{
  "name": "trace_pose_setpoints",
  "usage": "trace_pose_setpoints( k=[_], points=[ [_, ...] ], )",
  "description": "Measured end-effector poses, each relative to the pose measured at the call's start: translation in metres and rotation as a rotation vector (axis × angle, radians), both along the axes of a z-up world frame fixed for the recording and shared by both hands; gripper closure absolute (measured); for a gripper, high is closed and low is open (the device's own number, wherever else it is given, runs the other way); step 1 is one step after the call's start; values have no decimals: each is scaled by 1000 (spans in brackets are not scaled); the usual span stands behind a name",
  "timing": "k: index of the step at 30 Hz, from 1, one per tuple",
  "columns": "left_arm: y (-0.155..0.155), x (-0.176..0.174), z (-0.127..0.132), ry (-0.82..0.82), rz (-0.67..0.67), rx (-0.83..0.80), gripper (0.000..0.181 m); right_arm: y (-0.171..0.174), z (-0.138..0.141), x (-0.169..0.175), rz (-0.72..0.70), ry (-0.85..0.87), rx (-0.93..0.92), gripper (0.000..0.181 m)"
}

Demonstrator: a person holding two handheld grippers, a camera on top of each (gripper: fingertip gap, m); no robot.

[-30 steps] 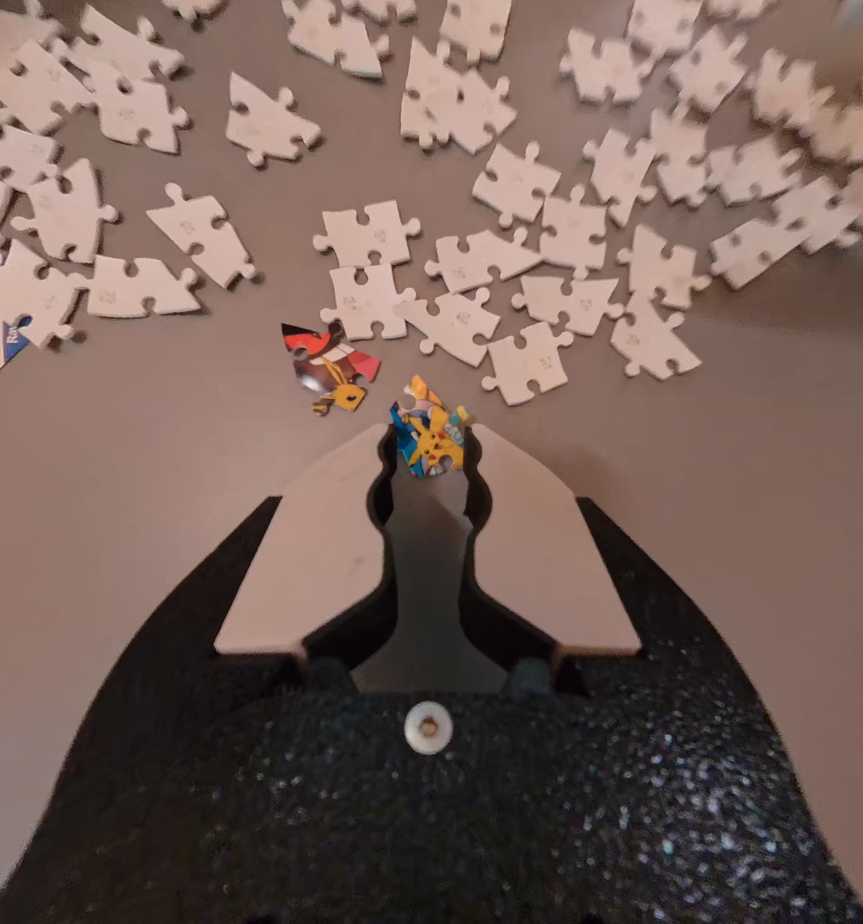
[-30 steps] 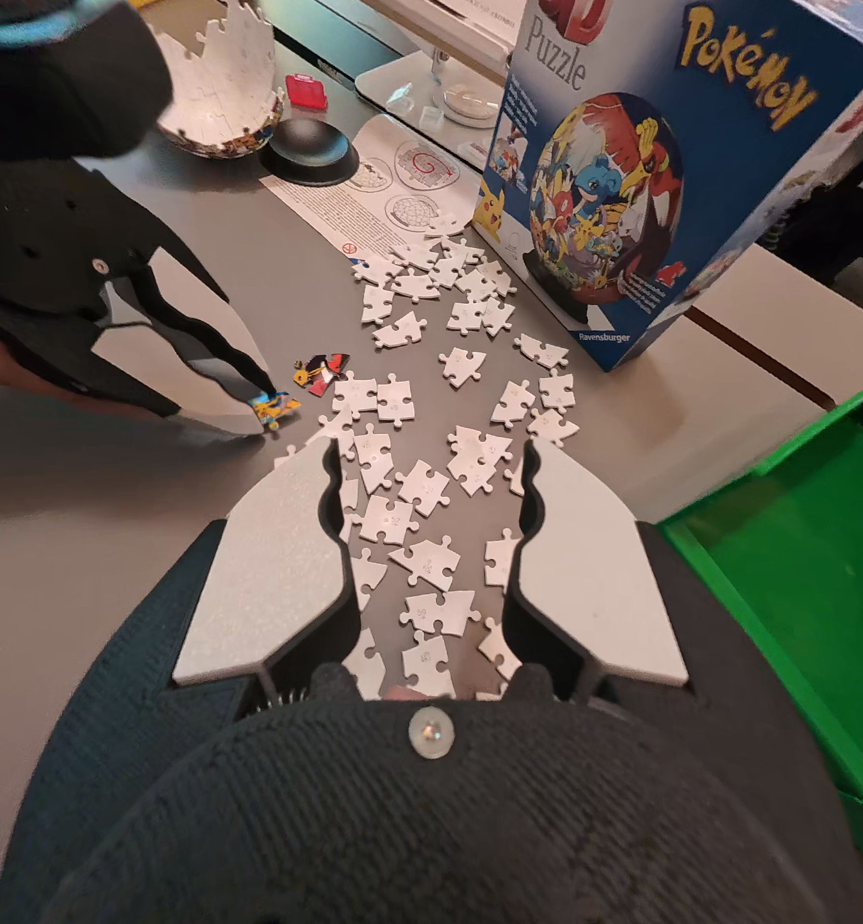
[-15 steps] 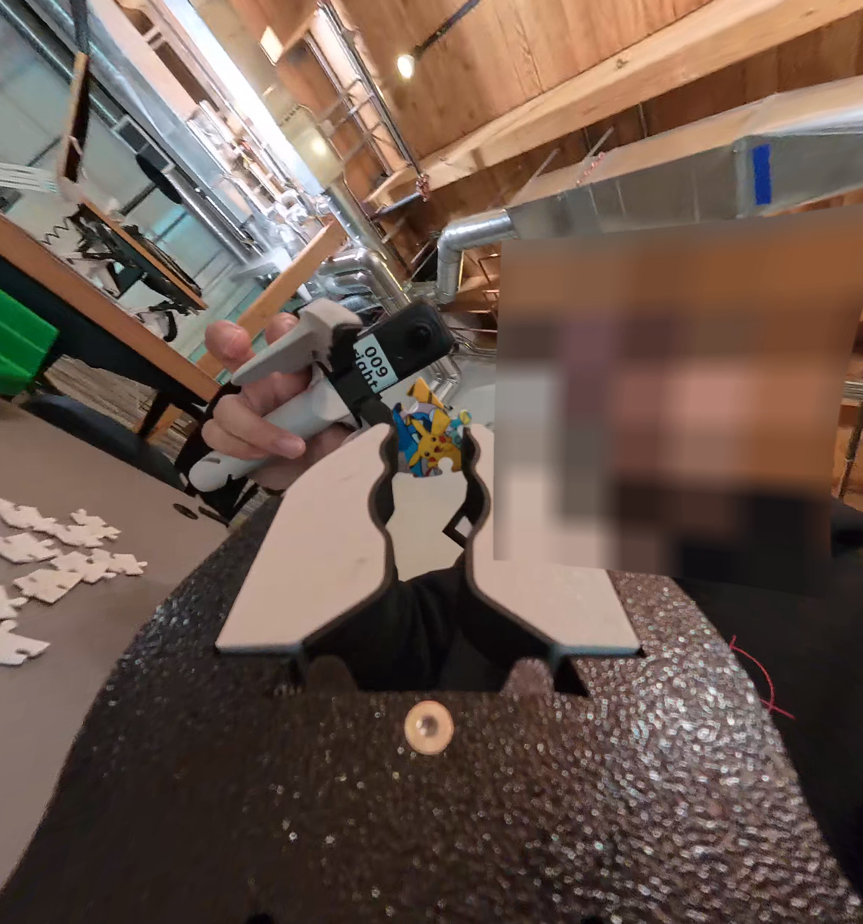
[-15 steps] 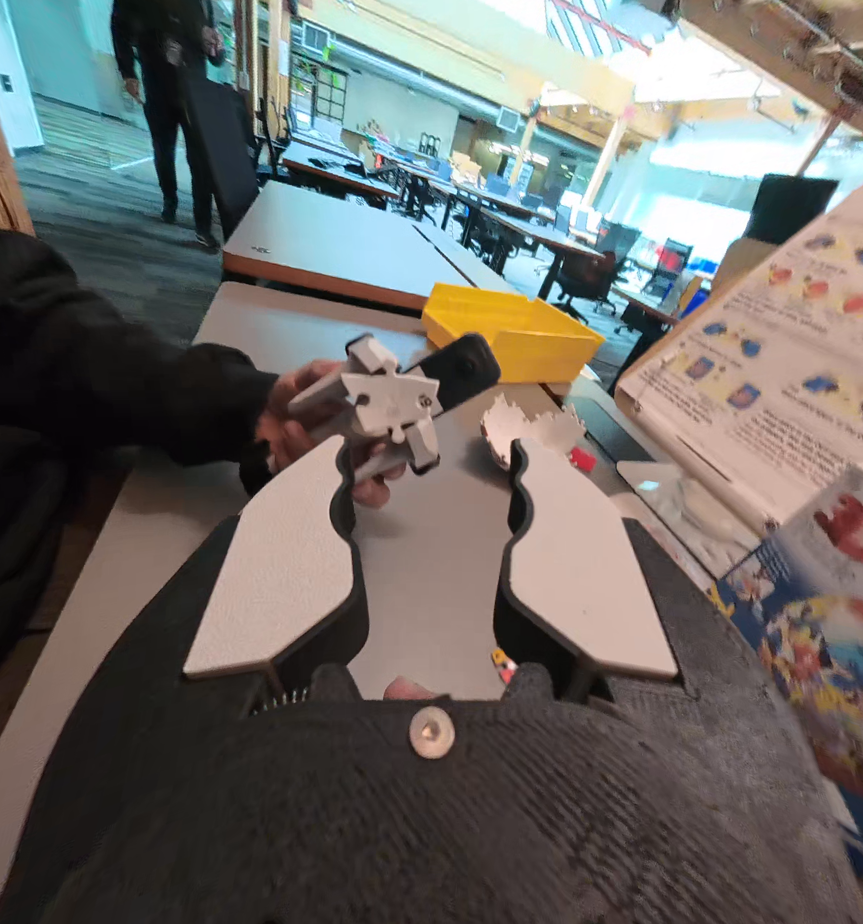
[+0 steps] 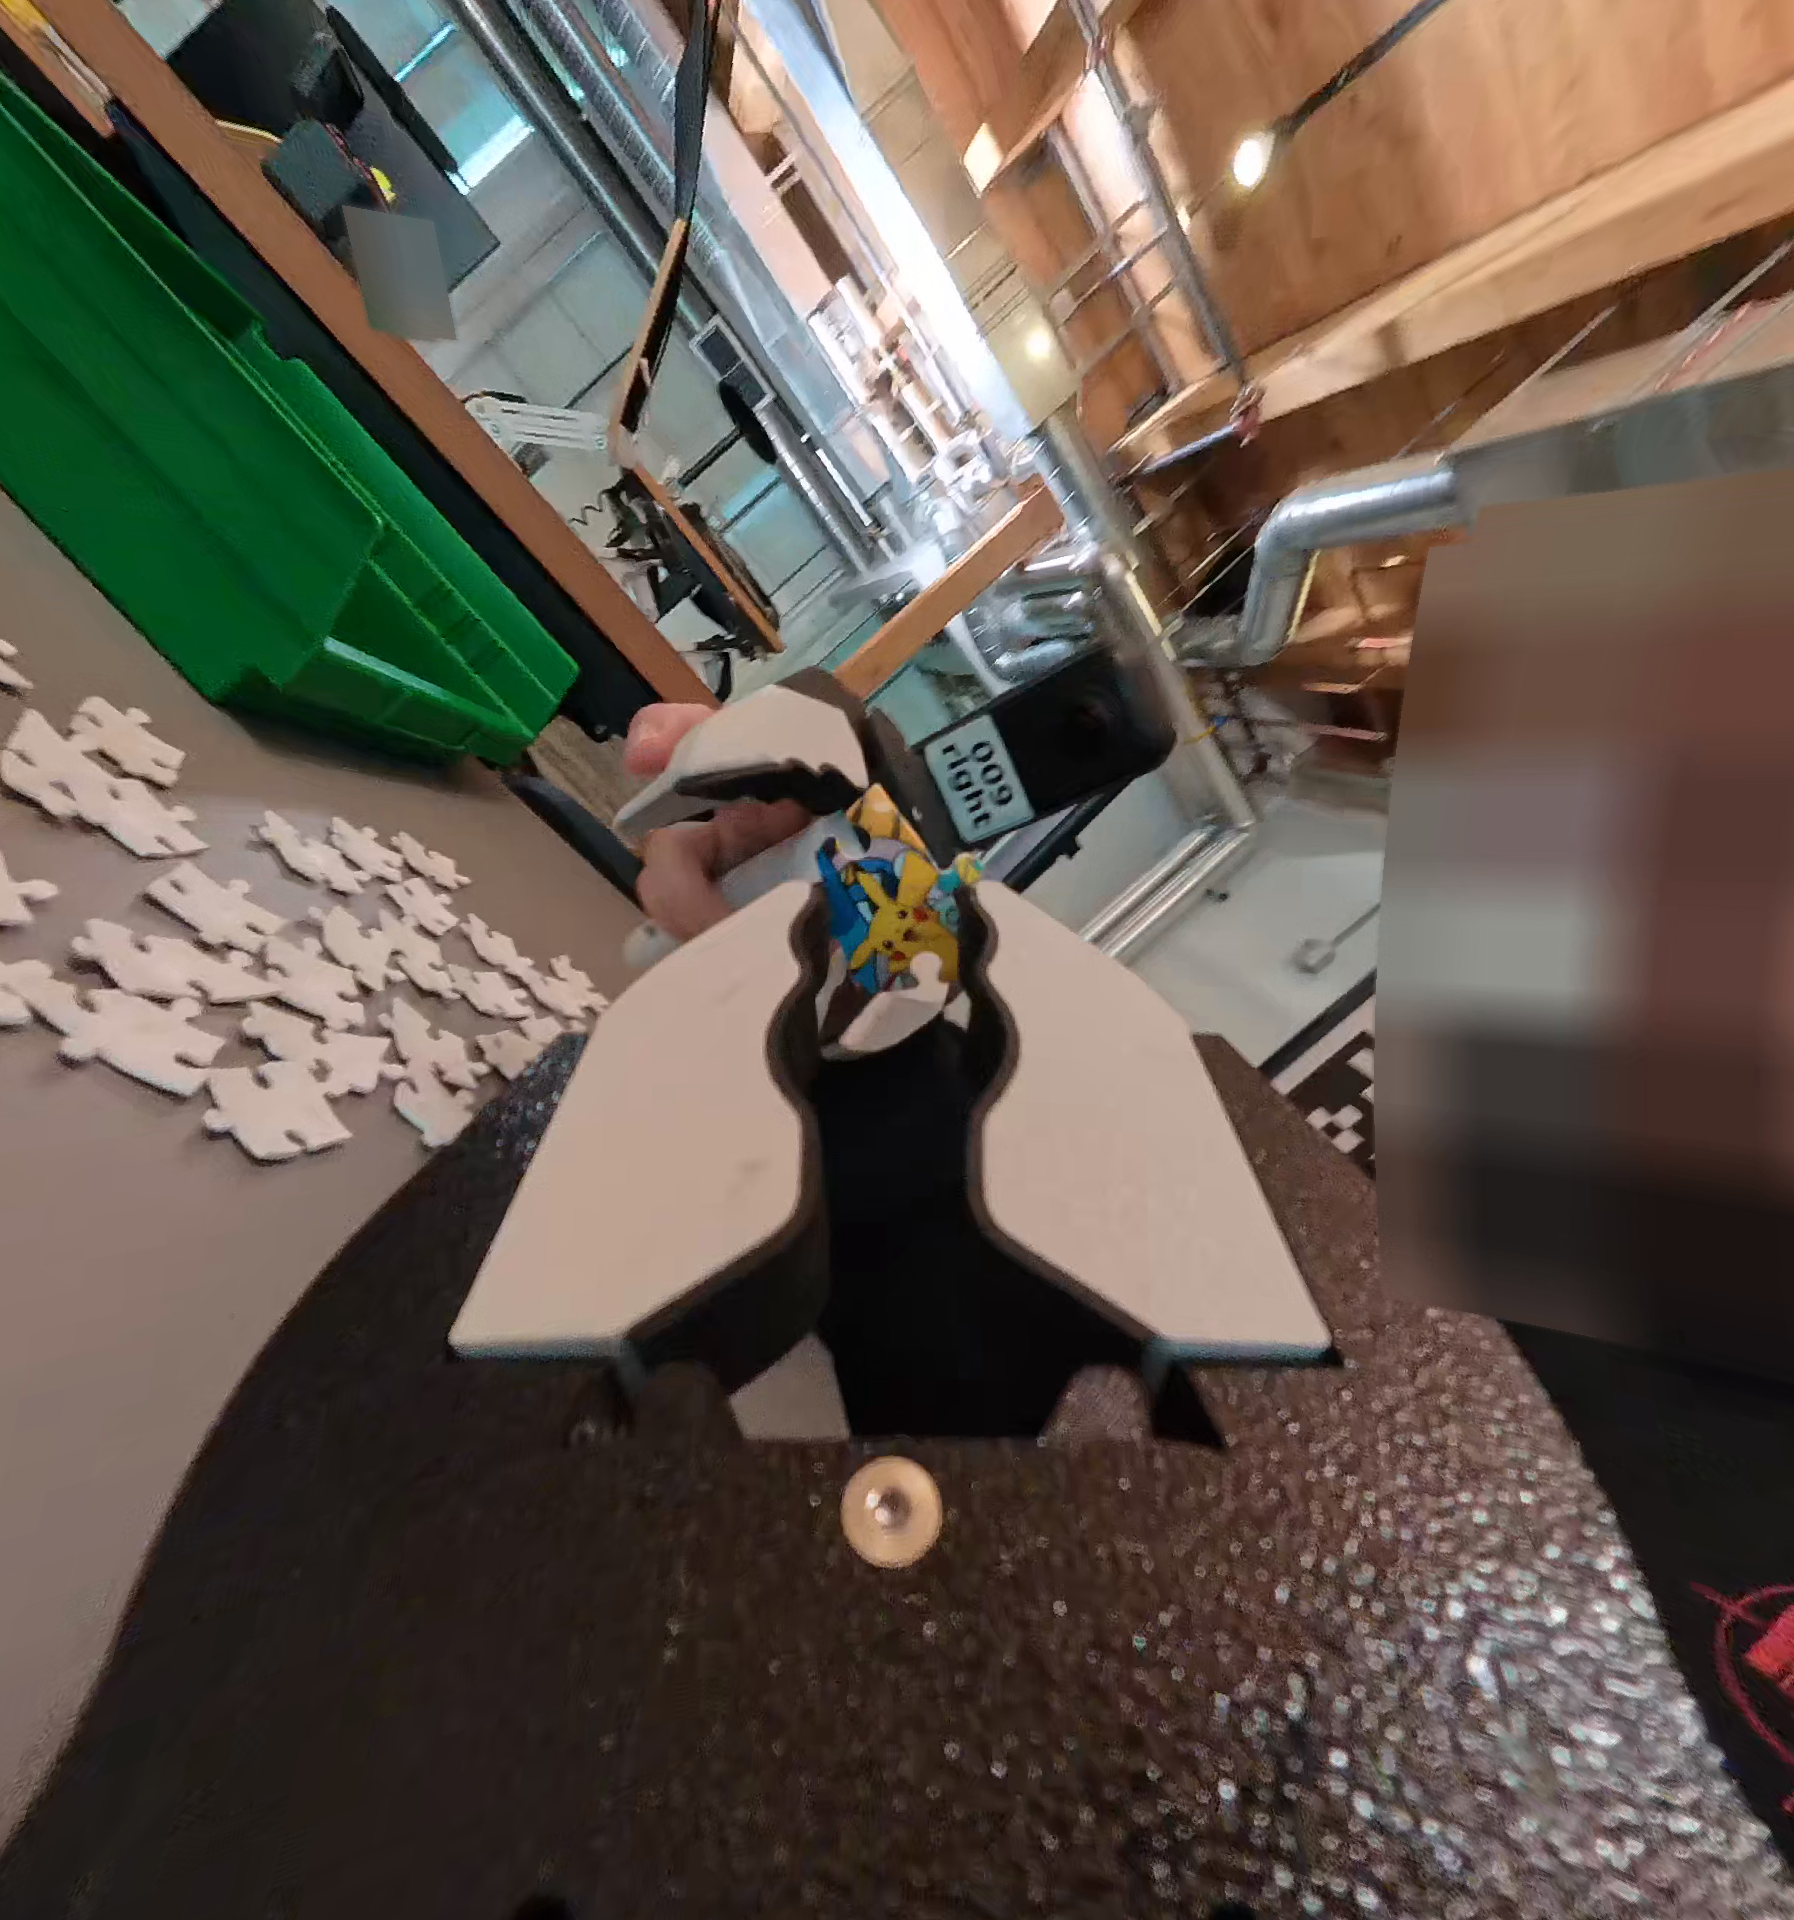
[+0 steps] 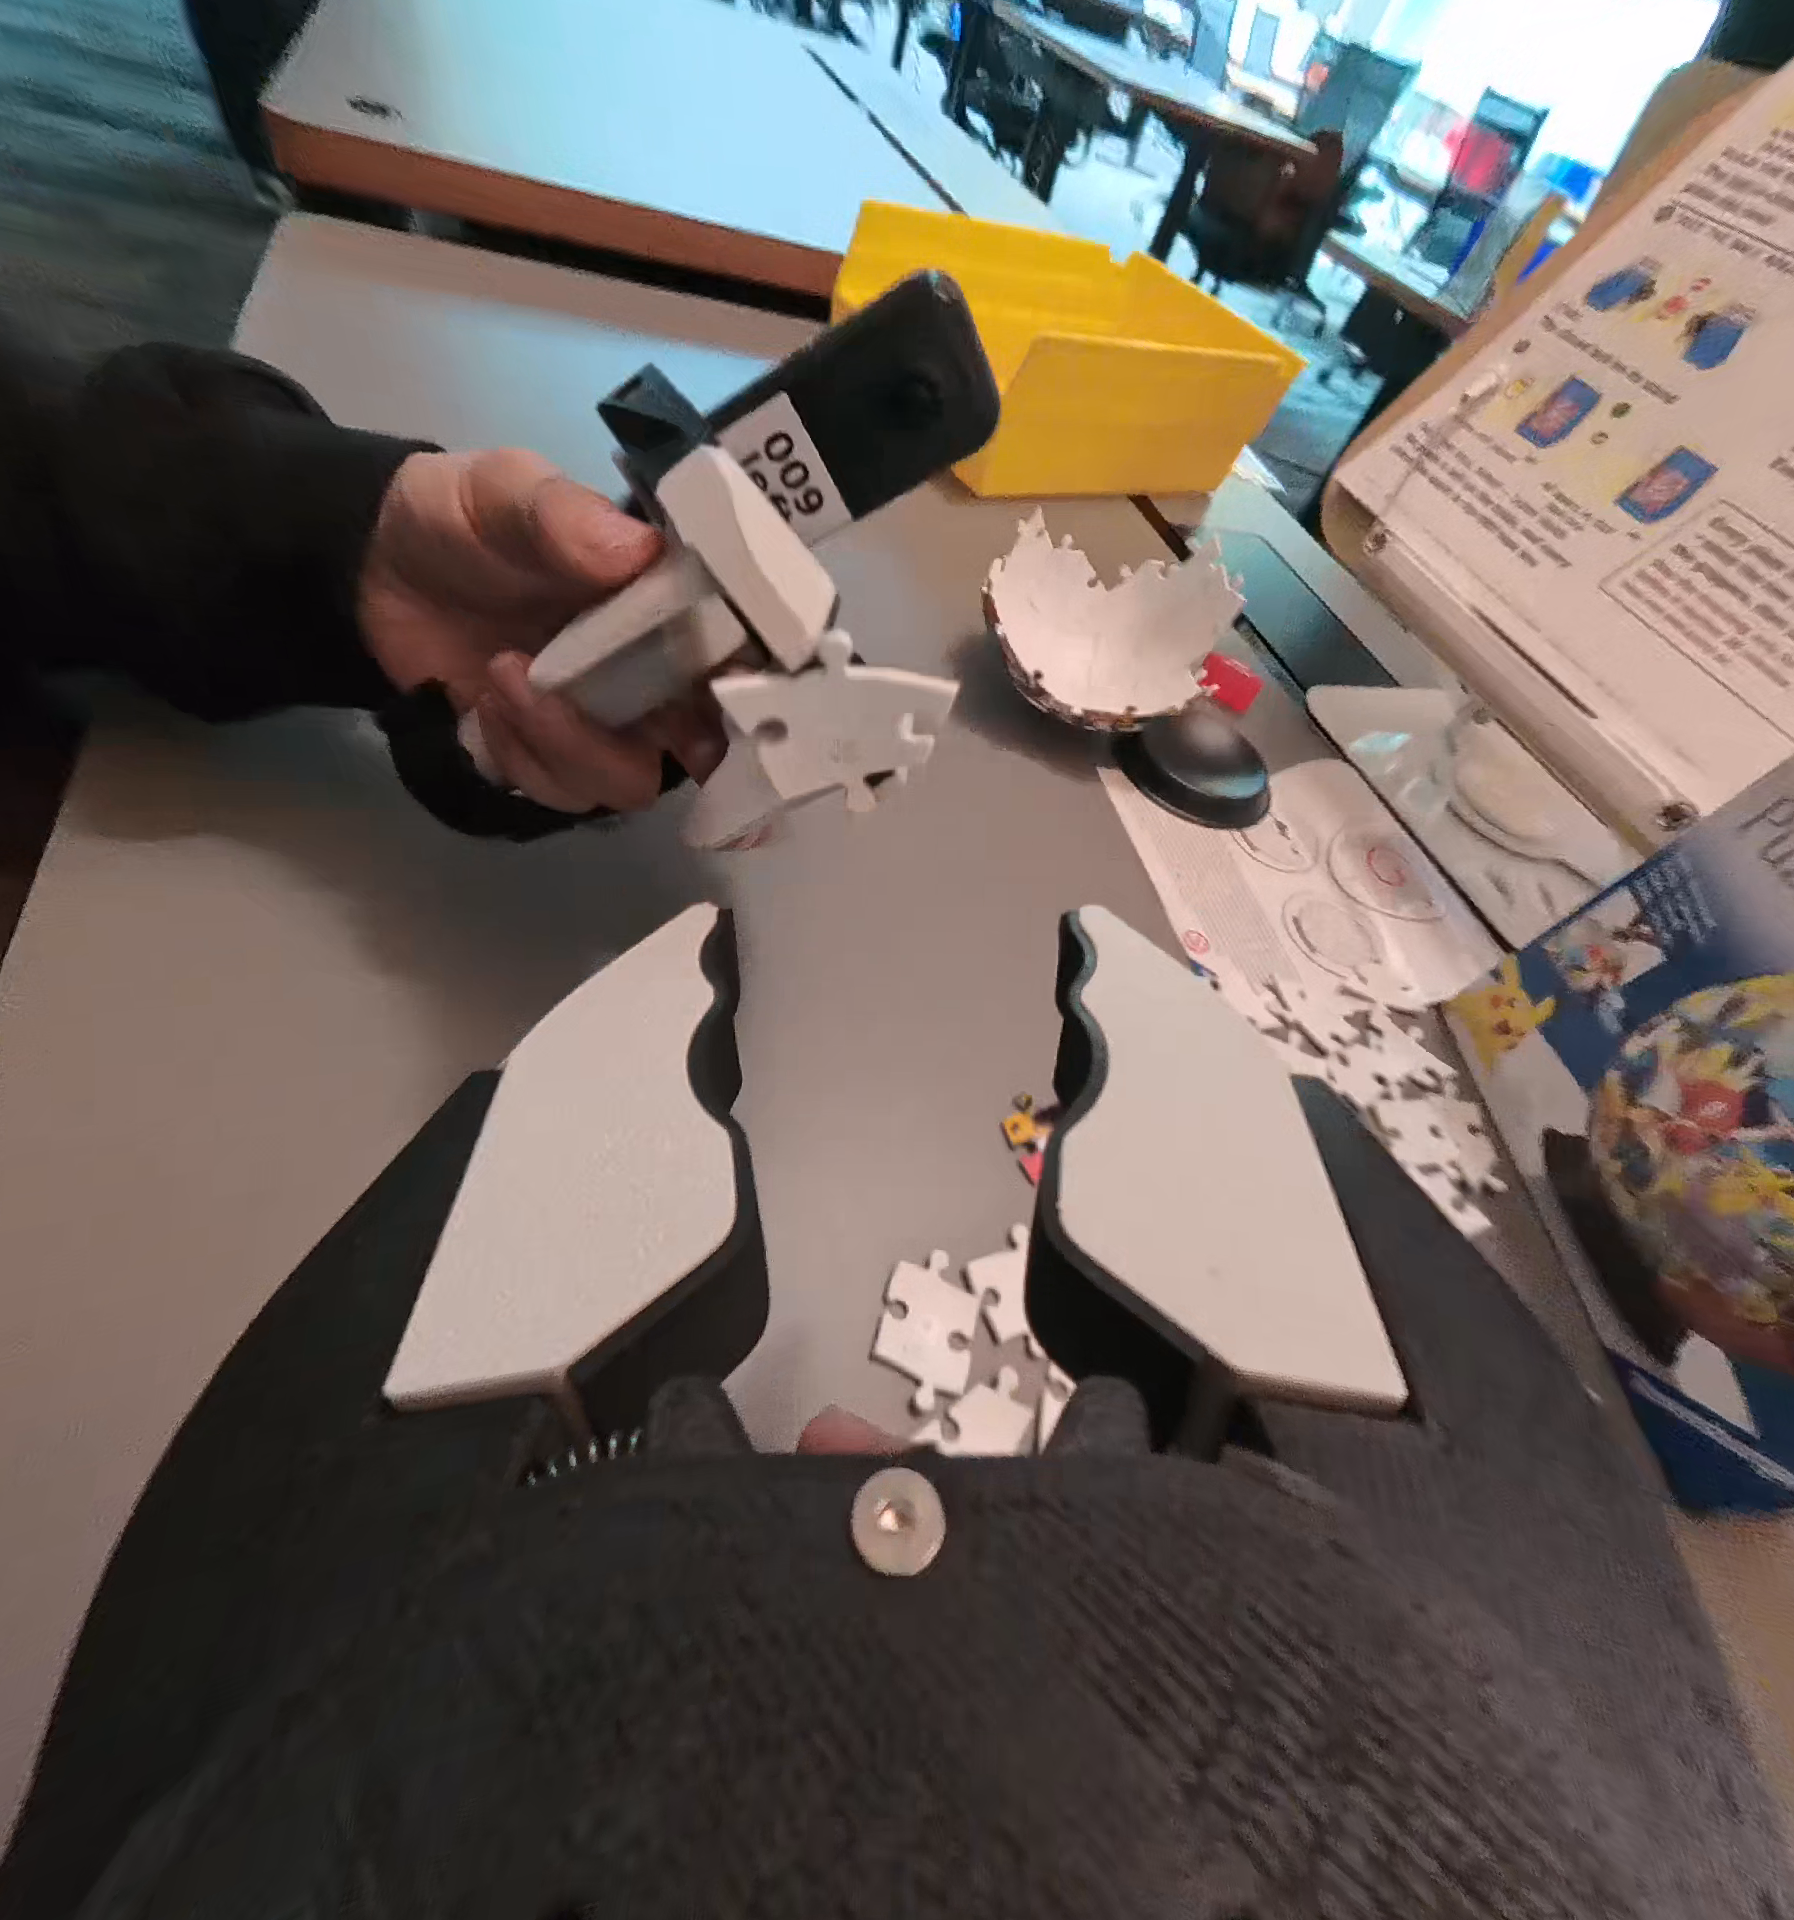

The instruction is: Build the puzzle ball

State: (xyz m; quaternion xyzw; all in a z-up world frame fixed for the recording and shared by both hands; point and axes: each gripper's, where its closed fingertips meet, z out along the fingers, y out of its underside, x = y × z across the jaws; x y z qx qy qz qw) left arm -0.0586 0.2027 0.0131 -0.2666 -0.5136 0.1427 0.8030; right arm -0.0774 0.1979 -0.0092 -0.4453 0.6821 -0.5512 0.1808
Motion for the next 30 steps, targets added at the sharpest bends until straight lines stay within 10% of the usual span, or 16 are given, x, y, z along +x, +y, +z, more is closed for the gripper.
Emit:
trace_pose_setpoints(
  k=[1,15,22,30],
  points=[
    [0,-1,-1,3,-7,28,158,0,0,4,27,-32,-17,124],
    [-7,-4,-20,-80,53,-24,169,-9,-15,17,39,87,-39,148],
    [-72,11,-87,-679,357,-703,154,5,-95,-21,-20,428,324,147],
    [-80,-34,-128,-916,124,-1101,141,6,-128,-8,5,603,415,143]
  ],
)
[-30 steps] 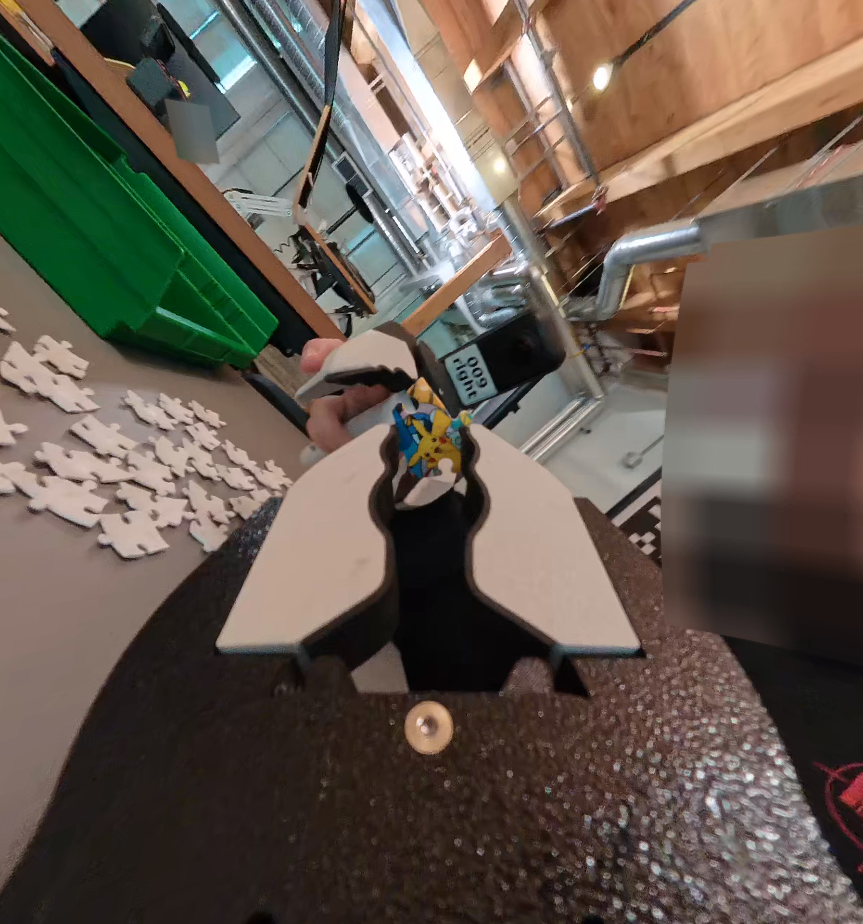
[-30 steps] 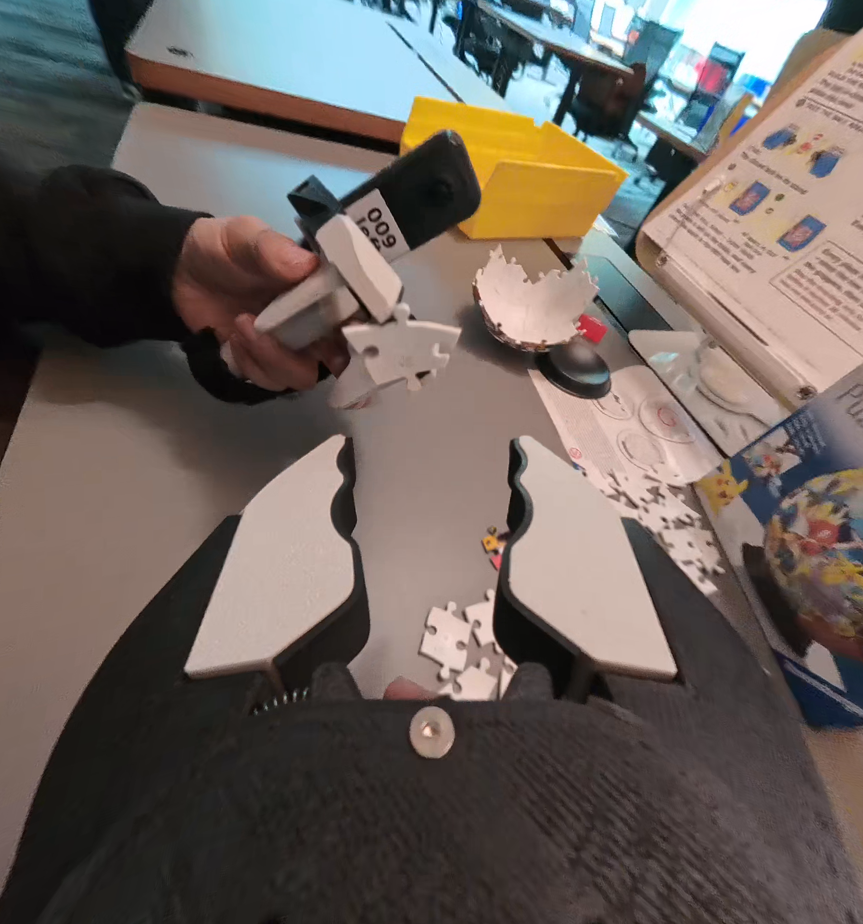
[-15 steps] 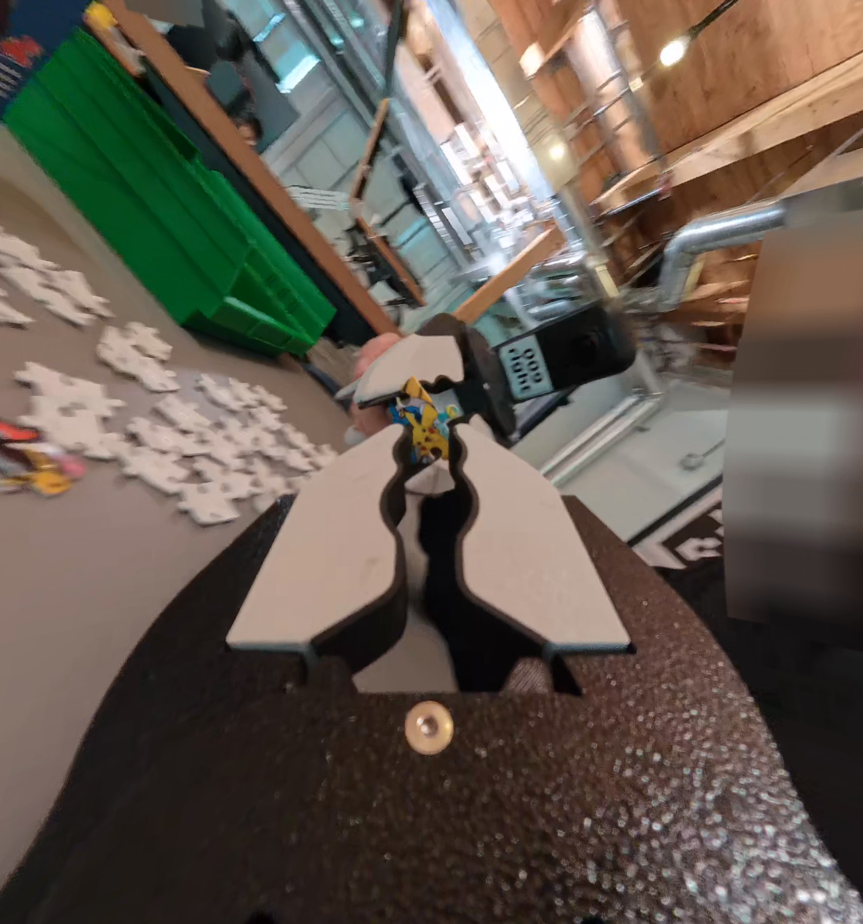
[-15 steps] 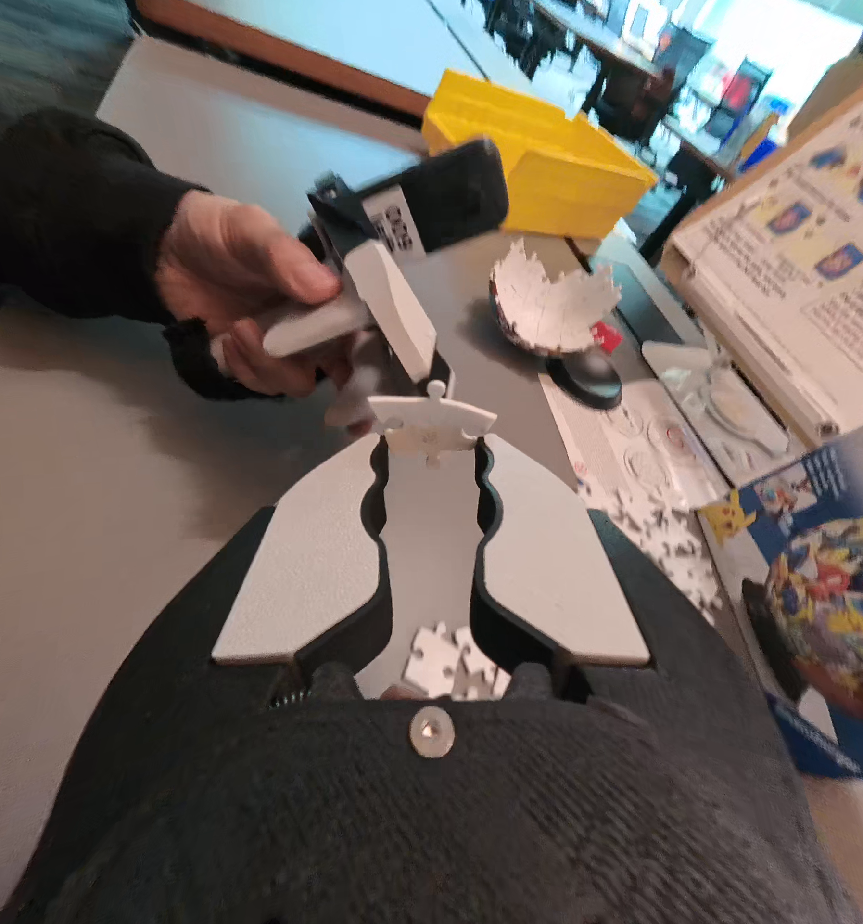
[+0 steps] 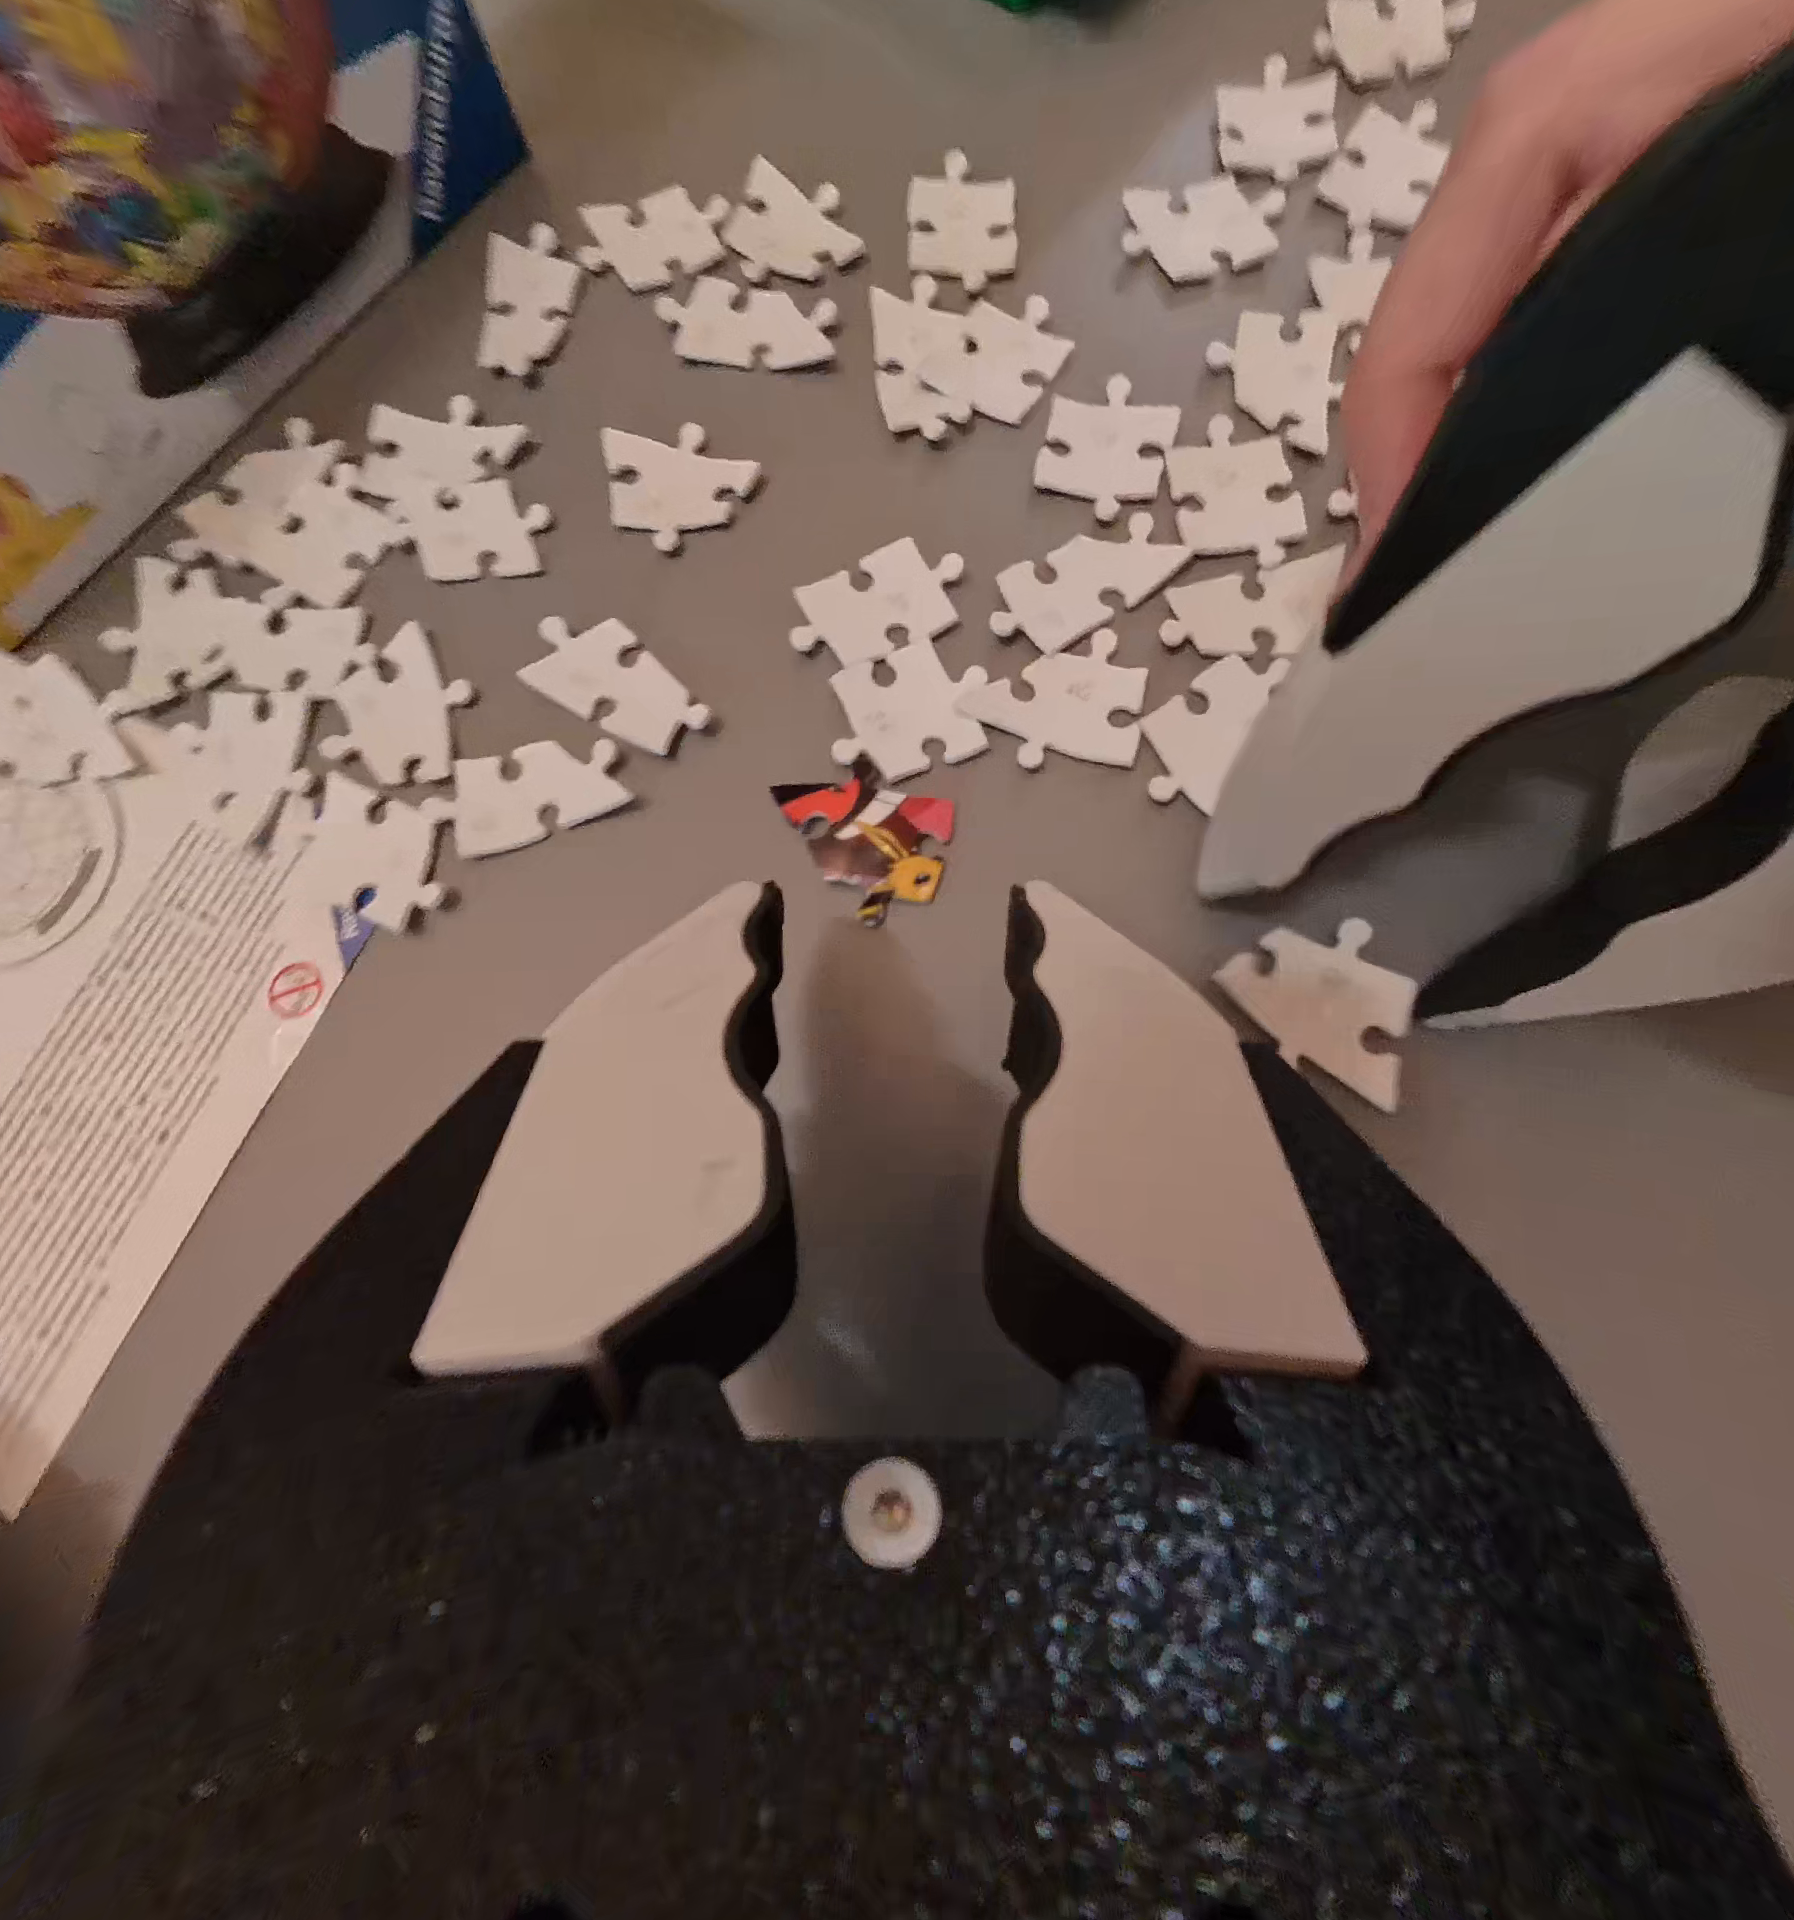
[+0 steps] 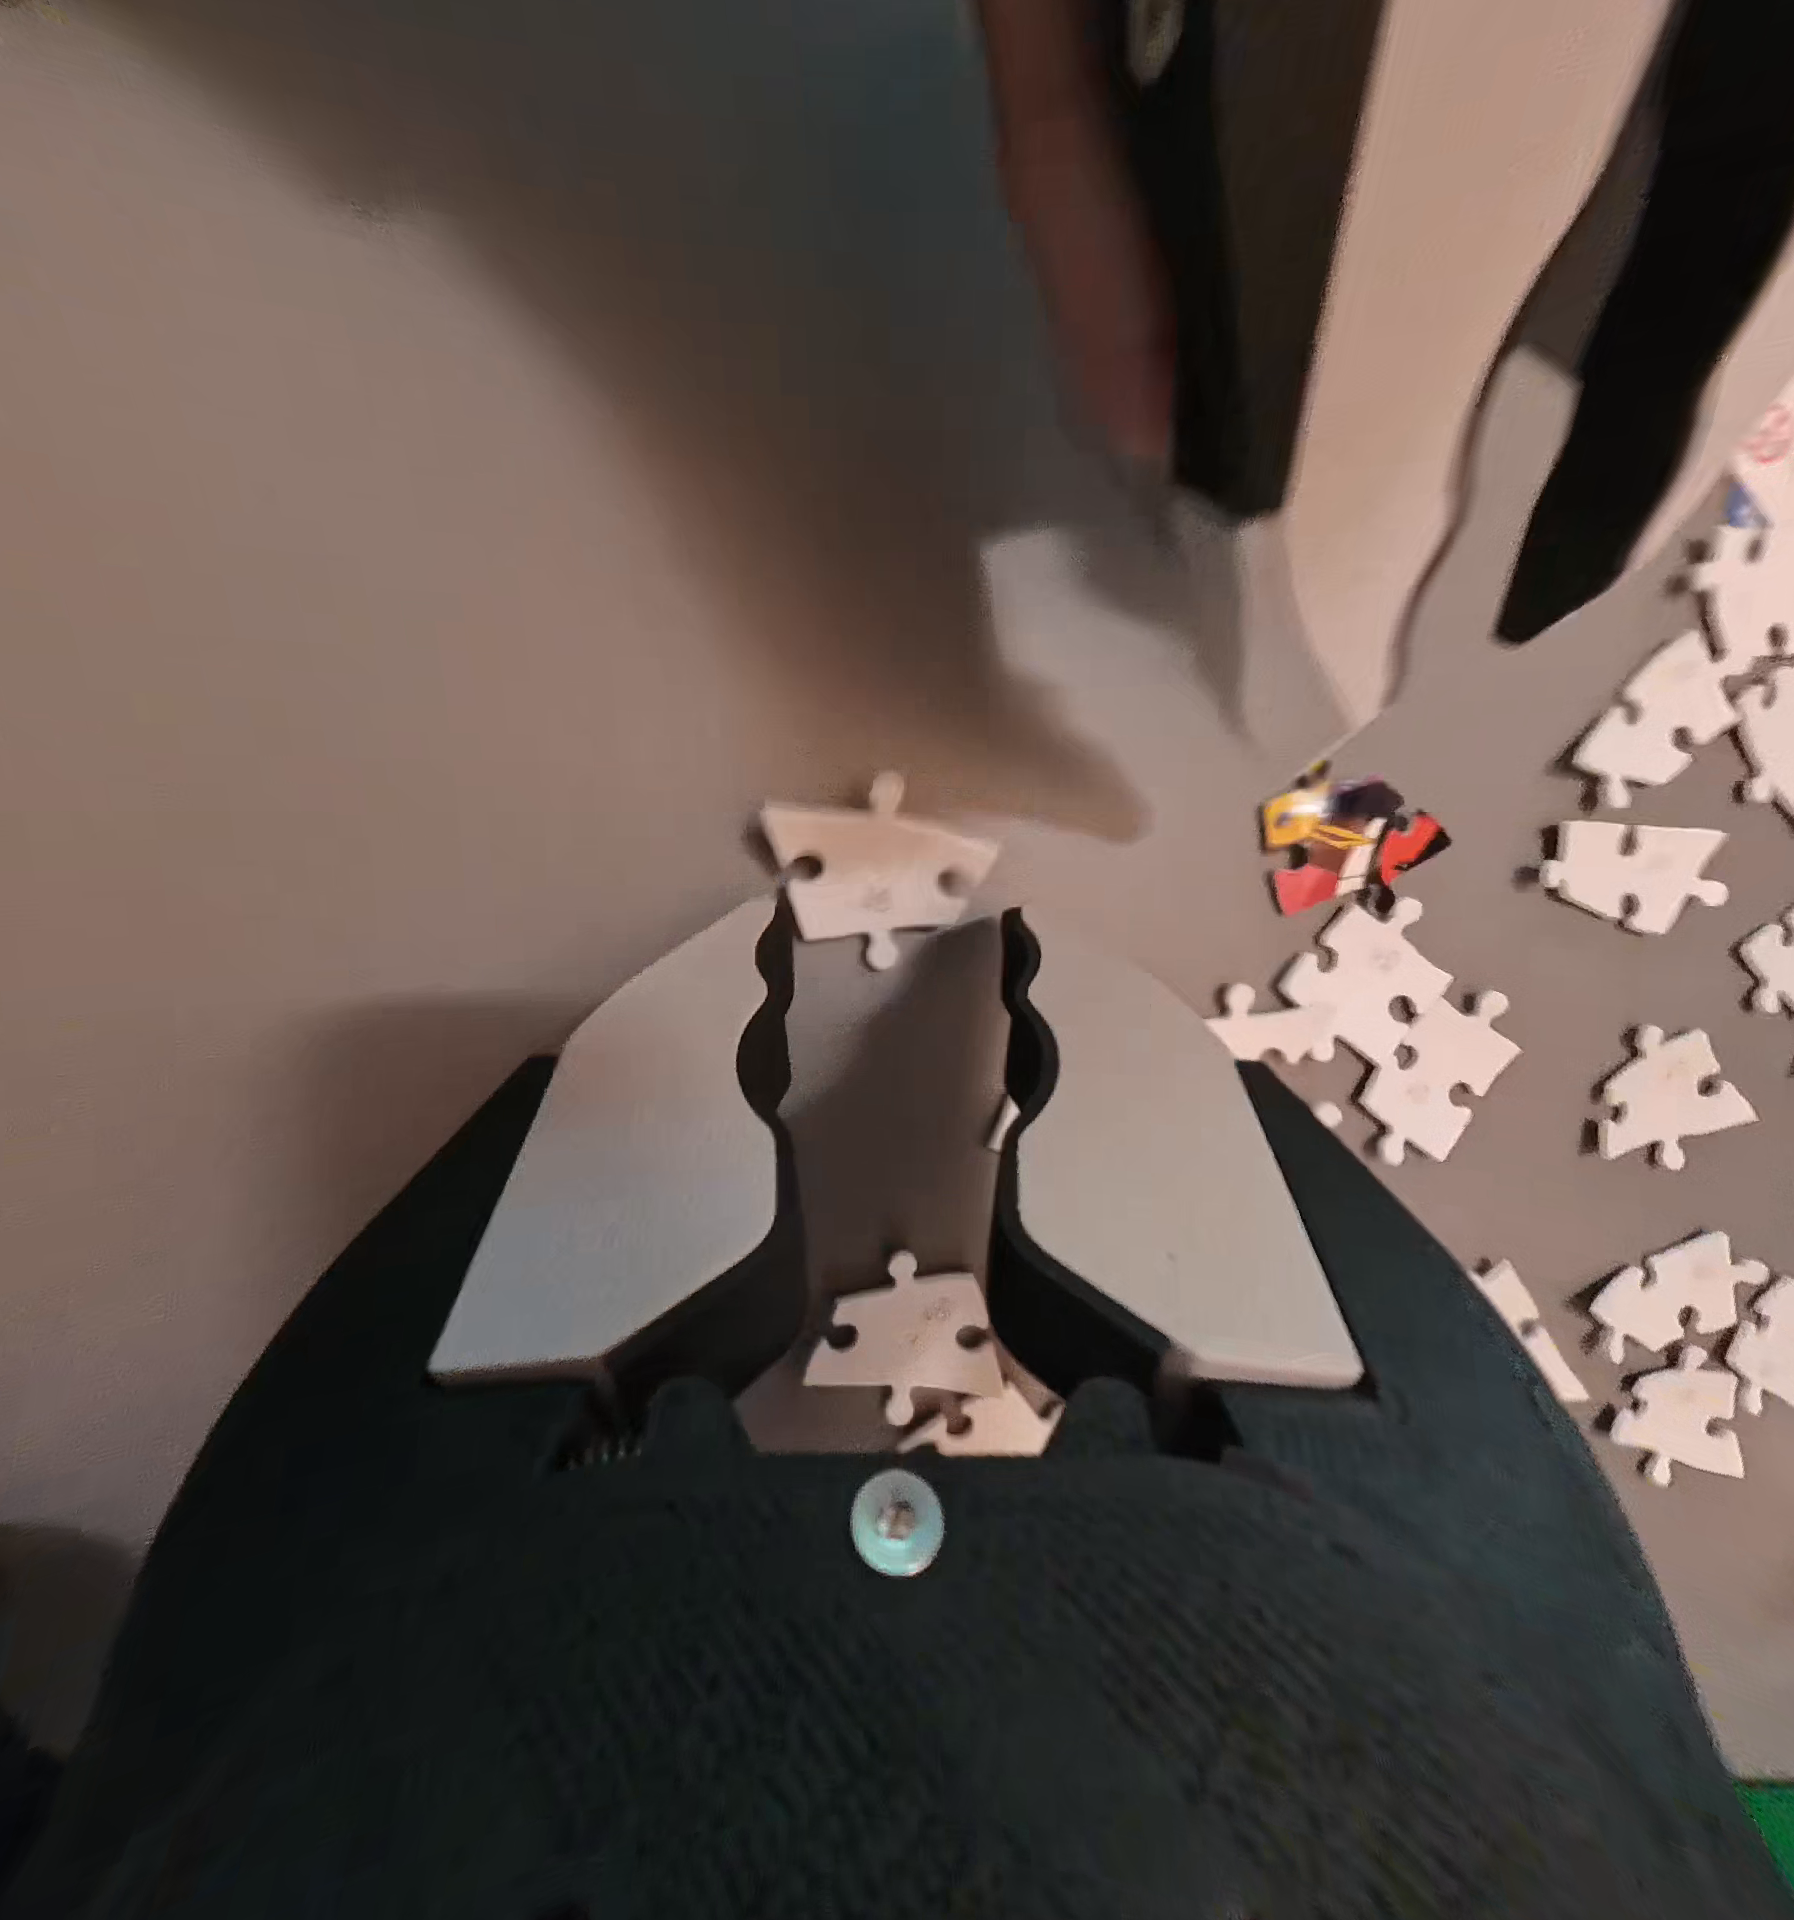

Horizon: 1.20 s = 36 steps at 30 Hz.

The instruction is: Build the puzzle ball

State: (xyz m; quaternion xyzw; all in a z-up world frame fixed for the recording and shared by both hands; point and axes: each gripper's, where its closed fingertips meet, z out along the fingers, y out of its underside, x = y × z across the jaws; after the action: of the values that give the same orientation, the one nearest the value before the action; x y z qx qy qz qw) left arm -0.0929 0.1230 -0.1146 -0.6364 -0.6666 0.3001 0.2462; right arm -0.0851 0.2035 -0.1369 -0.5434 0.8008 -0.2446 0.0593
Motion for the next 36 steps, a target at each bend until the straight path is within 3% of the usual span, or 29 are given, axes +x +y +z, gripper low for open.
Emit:
trace_pose_setpoints(
  k=[2,6,10,12,20,24,29,32,36],
  points=[
    [1,-7,-10,-53,-24,-28,138,-3,3,-9,-27,-5,-37,129],
    [2,-17,-24,-97,-26,-32,138,-8,19,-34,-129,-86,-93,125],
    [-4,-20,-26,-100,22,21,139,-14,37,-52,-211,-173,-167,125],
    [-6,-20,-27,-85,51,75,153,-15,38,-63,-239,-164,-186,125],
    [-12,-8,-21,-34,81,69,160,-15,42,-90,-338,-199,-213,125],
    [-1,2,14,139,61,134,160,-23,63,-92,-408,-339,-274,128],
    [21,17,55,326,-6,223,161,-32,87,-66,-386,-542,-296,130],
    [47,24,102,575,-118,417,160,-38,100,-38,-343,-649,-282,131],
    [68,49,166,953,-281,783,161,-34,139,12,-191,-891,-305,131]
  ],
)
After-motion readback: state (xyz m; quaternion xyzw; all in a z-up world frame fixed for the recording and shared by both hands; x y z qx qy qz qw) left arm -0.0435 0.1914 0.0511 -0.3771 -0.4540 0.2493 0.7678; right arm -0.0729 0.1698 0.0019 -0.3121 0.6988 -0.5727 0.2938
